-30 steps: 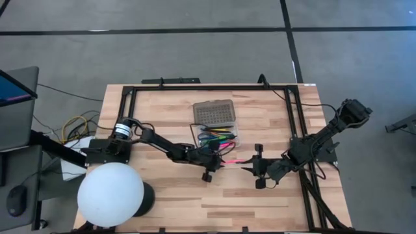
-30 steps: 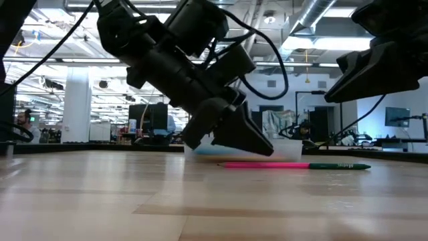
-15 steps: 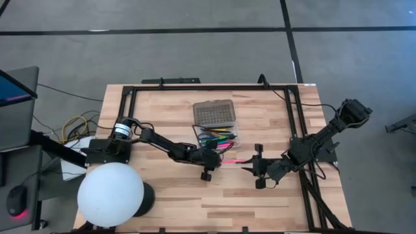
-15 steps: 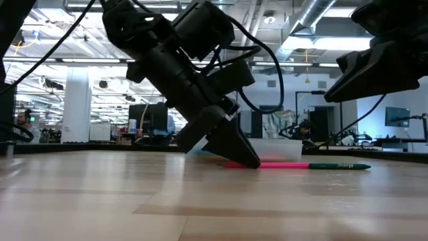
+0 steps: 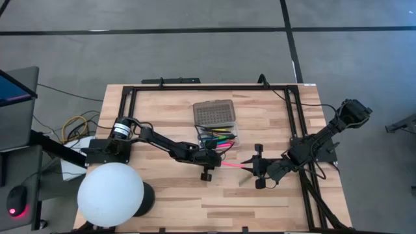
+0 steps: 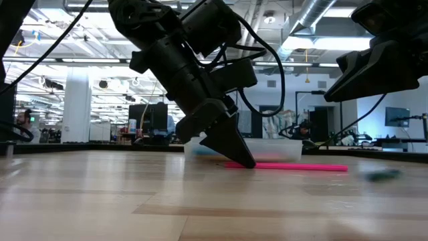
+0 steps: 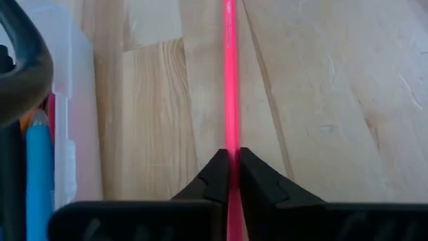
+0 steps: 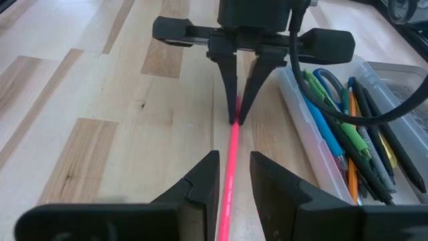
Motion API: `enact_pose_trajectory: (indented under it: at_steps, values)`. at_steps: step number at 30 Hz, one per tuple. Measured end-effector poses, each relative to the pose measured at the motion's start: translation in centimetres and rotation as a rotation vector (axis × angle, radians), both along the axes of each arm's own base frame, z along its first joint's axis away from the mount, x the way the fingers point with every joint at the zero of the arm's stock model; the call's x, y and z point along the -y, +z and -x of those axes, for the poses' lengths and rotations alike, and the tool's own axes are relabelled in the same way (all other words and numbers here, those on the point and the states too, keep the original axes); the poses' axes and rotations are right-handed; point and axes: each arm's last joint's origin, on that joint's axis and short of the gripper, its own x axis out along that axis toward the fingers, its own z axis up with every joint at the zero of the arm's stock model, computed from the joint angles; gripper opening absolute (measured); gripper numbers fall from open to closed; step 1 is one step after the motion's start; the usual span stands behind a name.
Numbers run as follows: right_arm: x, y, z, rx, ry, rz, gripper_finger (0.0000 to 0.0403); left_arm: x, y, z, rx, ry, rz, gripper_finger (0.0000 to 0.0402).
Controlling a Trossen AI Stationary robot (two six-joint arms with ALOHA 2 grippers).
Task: Pick & place school supplies into a supply box
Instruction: Put the pink pencil into the supply box
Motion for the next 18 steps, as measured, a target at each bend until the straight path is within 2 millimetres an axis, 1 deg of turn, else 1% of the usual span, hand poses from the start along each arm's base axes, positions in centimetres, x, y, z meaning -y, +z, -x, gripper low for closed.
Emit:
enact_pose_trajectory:
  at_steps: [7,10,14,18]
  values:
    - [0.0,-0.1,0.0,-0.005,-0.006,-0.005,0.0076,-0.1,-0.2,0.2,-0.031,0.007,-0.014,0.0014]
    - [0.0,-0.2,0.1,-0.019,-0.018,-0.041,0.0076,-0.1,-0.3,0.3,-0.040,0.019,-0.024,0.0009]
    - [0.0,-0.9,0.7,-0.127,-0.022,-0.142,0.0076,-0.1,-0.3,0.4,-0.043,0.035,-0.024,0.0011]
    - [-0.1,-1.6,1.8,-0.224,-0.104,-0.217,0.0076,-0.2,-0.5,0.5,-0.063,0.038,-0.030,0.0013]
